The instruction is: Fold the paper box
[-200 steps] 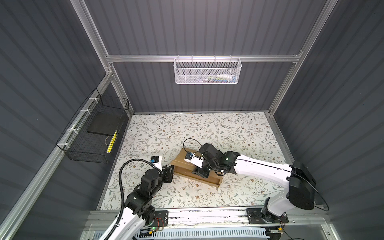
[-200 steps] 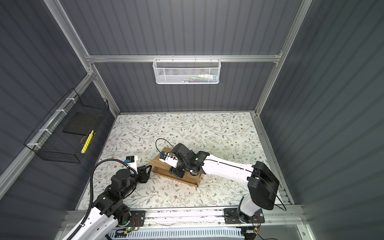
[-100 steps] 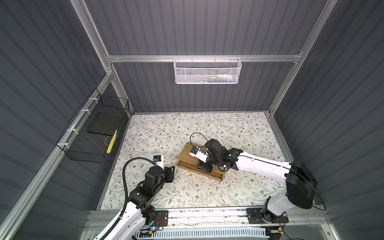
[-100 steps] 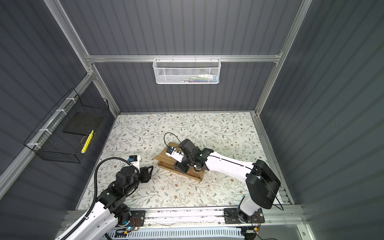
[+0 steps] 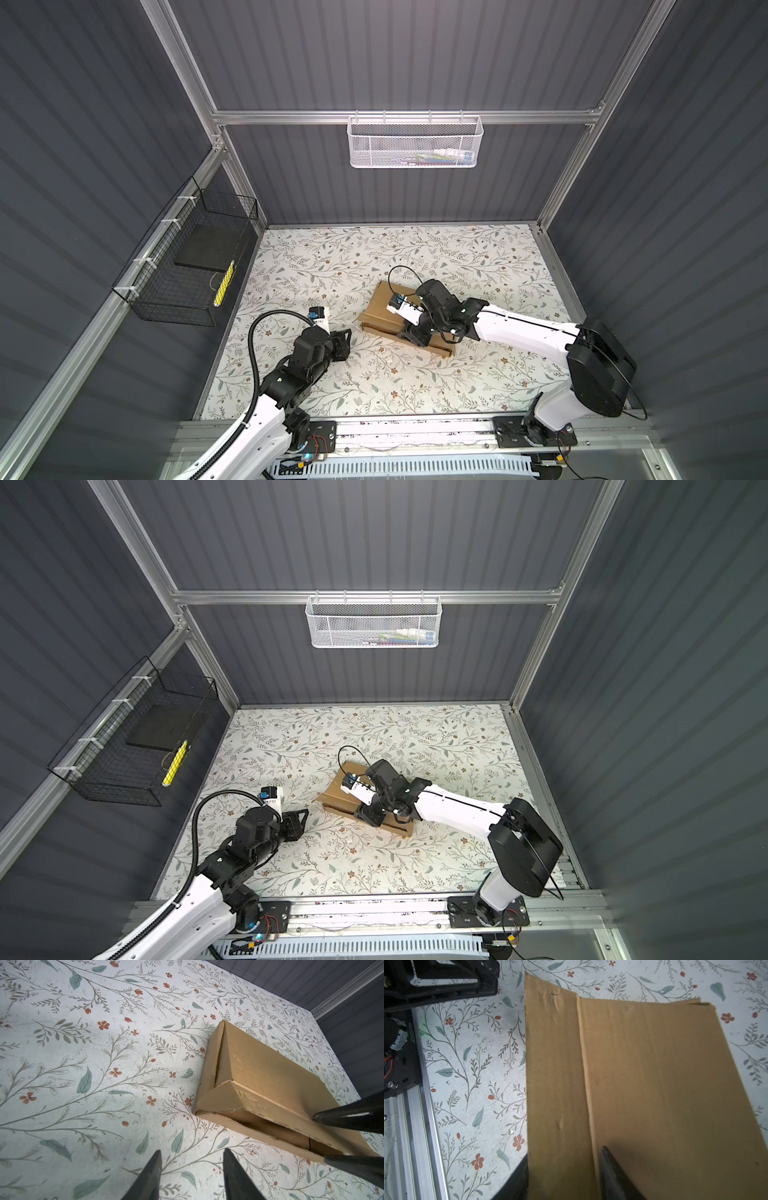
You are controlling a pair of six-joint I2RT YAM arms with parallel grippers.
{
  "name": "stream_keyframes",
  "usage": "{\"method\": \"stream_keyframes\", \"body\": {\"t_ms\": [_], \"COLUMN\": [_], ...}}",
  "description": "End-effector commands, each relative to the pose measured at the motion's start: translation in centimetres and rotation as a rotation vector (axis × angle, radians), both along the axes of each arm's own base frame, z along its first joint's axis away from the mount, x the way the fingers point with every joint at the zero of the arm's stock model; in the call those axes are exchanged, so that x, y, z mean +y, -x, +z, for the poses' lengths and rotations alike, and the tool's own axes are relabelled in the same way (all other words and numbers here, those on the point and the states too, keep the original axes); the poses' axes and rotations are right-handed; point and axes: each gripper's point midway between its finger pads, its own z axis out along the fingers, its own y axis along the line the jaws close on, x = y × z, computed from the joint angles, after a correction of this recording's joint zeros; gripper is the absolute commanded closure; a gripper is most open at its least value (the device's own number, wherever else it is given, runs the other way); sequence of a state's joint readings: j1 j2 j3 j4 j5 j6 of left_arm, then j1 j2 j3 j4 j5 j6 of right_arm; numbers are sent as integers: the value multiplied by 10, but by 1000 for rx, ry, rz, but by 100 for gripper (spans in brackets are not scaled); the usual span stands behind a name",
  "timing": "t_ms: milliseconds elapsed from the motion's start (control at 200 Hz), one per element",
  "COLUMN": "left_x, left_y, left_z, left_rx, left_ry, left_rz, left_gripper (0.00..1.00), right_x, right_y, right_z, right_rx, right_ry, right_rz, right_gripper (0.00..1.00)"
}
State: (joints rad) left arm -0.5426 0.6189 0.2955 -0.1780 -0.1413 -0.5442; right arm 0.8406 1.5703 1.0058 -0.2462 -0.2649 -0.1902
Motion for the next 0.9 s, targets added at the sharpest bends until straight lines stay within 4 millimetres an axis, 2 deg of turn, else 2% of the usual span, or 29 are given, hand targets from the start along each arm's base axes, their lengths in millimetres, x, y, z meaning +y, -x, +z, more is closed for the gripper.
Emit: {"method": "stream_keyframes", "body": {"t_ms": [0, 180, 615, 725, 896], "left_x": [-5, -6, -17, -23, -34], "left_y": [-7, -15, -42, -49, -60], "left_z": [16, 18, 37, 30, 4], "left_rx": [-26, -15, -61, -26, 90], "left_ry": [40, 14, -65, -93, -161], "left_rz": [9, 21, -5, -16, -55], "left_gripper": [52, 52, 48, 48, 50], "right_x": [-4, -9, -16, -17, -19], "right_y": [4, 9, 17, 19, 19], "right_z": [-9, -14, -25, -26, -30], "right_rx": [36, 55, 99, 107, 115], "right_ry": [8, 10, 18, 20, 34], "right_rz": [-5, -16, -39, -40, -46], "right_gripper": [50, 45, 35, 35, 35]}}
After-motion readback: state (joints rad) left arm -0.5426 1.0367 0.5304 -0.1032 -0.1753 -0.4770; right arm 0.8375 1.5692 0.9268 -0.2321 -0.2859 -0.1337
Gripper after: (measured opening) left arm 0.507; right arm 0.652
